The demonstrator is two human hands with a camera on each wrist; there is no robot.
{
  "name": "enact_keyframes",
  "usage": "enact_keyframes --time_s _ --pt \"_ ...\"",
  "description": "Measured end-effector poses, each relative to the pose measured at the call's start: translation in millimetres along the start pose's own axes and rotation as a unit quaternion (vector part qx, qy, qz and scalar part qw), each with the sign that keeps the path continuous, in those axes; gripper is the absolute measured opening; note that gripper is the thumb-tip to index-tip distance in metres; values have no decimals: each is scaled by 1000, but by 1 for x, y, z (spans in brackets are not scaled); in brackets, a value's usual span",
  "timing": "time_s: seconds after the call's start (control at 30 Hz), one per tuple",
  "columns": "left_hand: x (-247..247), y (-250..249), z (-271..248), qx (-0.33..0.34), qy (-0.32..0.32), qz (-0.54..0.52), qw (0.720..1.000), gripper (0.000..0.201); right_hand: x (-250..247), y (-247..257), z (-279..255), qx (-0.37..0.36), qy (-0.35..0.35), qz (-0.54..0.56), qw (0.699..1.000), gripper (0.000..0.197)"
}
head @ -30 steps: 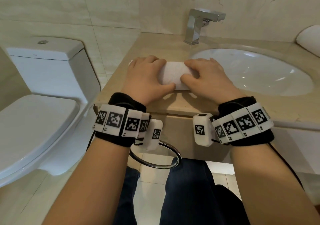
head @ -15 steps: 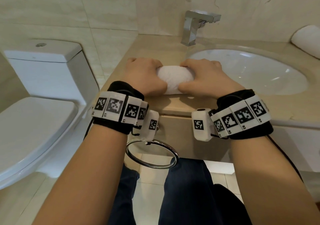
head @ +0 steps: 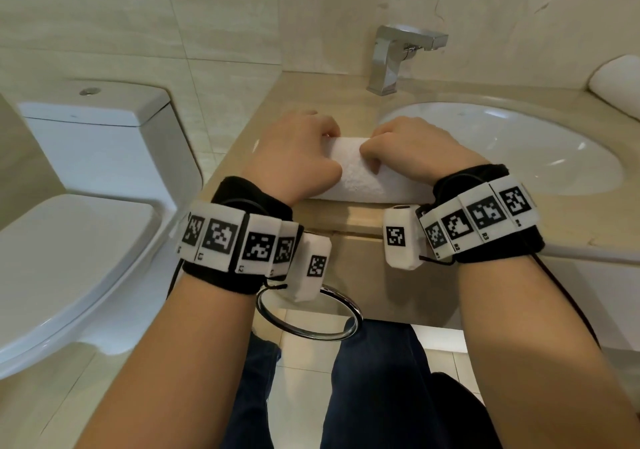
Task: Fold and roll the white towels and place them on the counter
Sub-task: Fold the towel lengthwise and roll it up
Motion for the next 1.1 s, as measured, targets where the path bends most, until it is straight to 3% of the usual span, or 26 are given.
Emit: enact_keyframes --time_s 0.1,0.23,0.33,0.67,0.73,0.87,0.97,1.1 --pt "1 2 1 -11 1 -21 1000 44 0 0 1 -5 -4 7 1000 17" --pt "7 5 8 -35 40 5 999 43 -3 1 -1 -71 -91 -4 993 34" --pt "11 7 18 -45 63 46 996 41 -3 0 -5 -108 -131 20 985 32" --pt "14 13 30 -95 93 64 989 35 3 -9 4 -81 -68 10 994 26" --pt "13 11 27 -83 89 59 991 35 3 -9 4 -75 -69 -5 995 28" --pt "1 -4 16 10 30 44 999 35 4 -9 5 -74 -70 -23 995 30" --pt "6 -8 7 34 82 77 993 47 4 -9 7 -74 -75 -18 994 31" --pt "7 -7 6 31 78 71 994 49 4 -15 7 -97 -77 -1 992 39"
Point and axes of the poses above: each hand's wrist, its own z-axis towards the middle knuckle, its own x-axis out of the palm, y = z × x, the point moved 6 cm from there along z, towards the middle knuckle, and after that the axes turned 7 degrees about x, right-handed, at the moved point
